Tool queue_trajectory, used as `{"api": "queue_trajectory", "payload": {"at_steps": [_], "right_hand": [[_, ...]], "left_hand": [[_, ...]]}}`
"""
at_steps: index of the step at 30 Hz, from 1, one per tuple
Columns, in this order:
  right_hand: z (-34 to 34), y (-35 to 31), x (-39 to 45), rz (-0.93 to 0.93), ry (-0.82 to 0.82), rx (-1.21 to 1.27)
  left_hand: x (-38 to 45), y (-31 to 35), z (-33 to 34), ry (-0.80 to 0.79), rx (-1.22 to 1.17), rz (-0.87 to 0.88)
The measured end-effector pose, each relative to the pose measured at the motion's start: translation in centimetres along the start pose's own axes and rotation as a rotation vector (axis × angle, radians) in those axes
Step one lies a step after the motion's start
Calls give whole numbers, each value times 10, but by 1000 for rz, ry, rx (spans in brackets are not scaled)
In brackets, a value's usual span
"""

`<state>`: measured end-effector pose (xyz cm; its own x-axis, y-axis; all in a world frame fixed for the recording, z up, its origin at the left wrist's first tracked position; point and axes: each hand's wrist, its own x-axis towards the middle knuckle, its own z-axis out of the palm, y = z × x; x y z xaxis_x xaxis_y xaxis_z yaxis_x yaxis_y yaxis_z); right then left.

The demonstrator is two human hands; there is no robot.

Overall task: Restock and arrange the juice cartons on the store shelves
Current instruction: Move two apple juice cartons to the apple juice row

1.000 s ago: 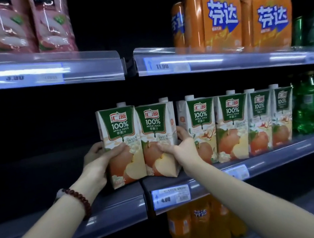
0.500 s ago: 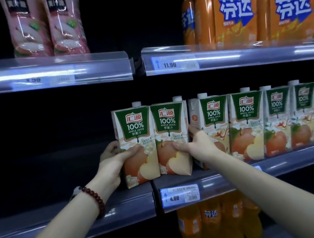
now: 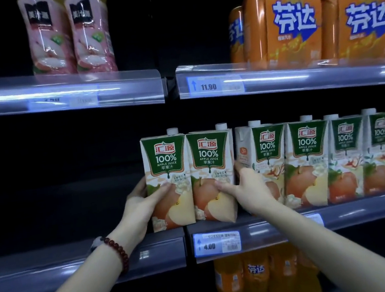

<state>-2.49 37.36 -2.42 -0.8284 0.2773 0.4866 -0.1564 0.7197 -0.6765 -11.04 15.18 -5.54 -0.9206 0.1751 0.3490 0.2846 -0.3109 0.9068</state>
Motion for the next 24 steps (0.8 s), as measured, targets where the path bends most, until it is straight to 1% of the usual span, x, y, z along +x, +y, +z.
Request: {"api": "queue_trajectory", "payload": {"at_steps": [2,4,8,11,15,18,20,24], "right_hand": [[3,0,-7,-34,95,-136],[6,0,-15,-69,146,-255],[4,-9,-22,-90,156,-500],[3,-18,-25,-63,147,-607],[5,-34,-33,17,99,-675],[6,-50,-39,73,12,-728],[9,-62,-43,69,-44,-777],[30,-91,-53,6,-143,-762]], "left_hand": [[-5,1,4,39,67,25],[-11,3,7,108,163,38],[-25,8,5,172,453,41],[-37,13,-3,189,565,57],[-48,26,-20,176,640,34],[-55,42,-37,98,658,18],[-58,53,-51,76,714,30],[-68,75,-86,46,833,51]]}}
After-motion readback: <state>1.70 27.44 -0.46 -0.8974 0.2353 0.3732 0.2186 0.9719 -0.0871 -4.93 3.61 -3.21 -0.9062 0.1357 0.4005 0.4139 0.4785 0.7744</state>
